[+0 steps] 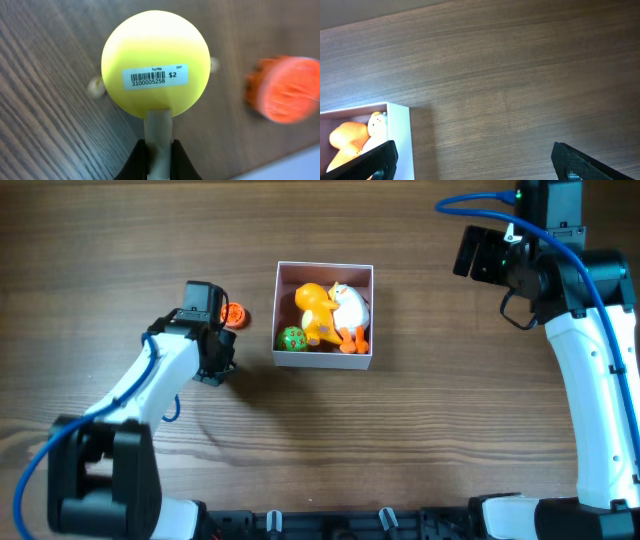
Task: Pack container
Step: 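Carry the yellow lollipop toy with the left gripper into the box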
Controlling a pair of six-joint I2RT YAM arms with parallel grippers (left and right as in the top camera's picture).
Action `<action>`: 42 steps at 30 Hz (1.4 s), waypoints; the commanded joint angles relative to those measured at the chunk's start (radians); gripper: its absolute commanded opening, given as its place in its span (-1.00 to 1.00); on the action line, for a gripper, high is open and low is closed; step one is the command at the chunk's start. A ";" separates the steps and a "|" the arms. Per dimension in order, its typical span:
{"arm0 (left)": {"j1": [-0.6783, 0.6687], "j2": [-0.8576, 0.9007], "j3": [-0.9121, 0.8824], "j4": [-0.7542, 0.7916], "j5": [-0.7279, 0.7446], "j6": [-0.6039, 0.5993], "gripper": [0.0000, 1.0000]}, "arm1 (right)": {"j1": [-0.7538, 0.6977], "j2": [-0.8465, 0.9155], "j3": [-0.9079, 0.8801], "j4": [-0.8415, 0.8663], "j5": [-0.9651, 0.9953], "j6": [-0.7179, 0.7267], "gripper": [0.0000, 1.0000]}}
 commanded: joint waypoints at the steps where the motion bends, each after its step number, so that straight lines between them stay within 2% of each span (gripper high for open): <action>1: 0.008 -0.120 -0.002 0.013 -0.030 0.121 -0.87 | 0.000 0.006 0.000 0.000 0.014 -0.005 1.00; 4: -0.001 -0.216 -0.002 0.047 -0.017 0.234 -0.87 | 0.000 0.006 0.000 0.000 0.014 -0.005 1.00; 8: -0.039 -0.303 -0.002 0.157 0.137 0.470 -0.71 | 0.000 0.006 0.000 0.000 0.014 -0.005 1.00; 10: -0.090 -0.338 -0.002 0.233 0.204 0.590 -0.63 | 0.000 0.006 0.000 0.000 0.014 -0.005 1.00; 12: -0.142 -0.348 -0.002 0.271 0.206 0.645 -0.63 | 0.000 0.006 0.000 0.000 0.014 -0.005 0.99; 16: -0.246 -0.345 -0.002 0.315 0.205 0.661 -0.72 | 0.000 0.006 0.000 0.000 0.014 -0.006 1.00; 21: -0.315 -0.331 -0.002 0.321 0.153 0.661 -0.80 | 0.000 0.006 0.000 0.000 0.014 -0.005 1.00; 26: -0.319 -0.285 -0.002 0.336 0.070 0.661 -0.80 | 0.000 0.006 0.000 0.000 0.014 -0.005 1.00; 29: -0.319 -0.243 -0.002 0.443 0.069 0.700 -0.88 | 0.000 0.006 0.000 0.000 0.014 -0.005 0.99; 33: -0.319 -0.241 -0.002 0.612 0.020 0.717 -0.87 | 0.000 0.006 0.000 0.000 0.014 -0.005 0.99; 35: -0.319 -0.241 -0.002 0.628 -0.009 0.717 -0.89 | 0.000 0.006 0.000 0.000 0.014 -0.005 0.99; 39: -0.319 -0.235 -0.002 0.628 -0.182 0.743 -0.92 | 0.000 0.006 0.000 0.000 0.014 -0.005 0.99; 42: -0.320 -0.201 -0.002 0.626 -0.183 0.778 -0.92 | 0.000 0.006 0.000 0.000 0.014 -0.005 1.00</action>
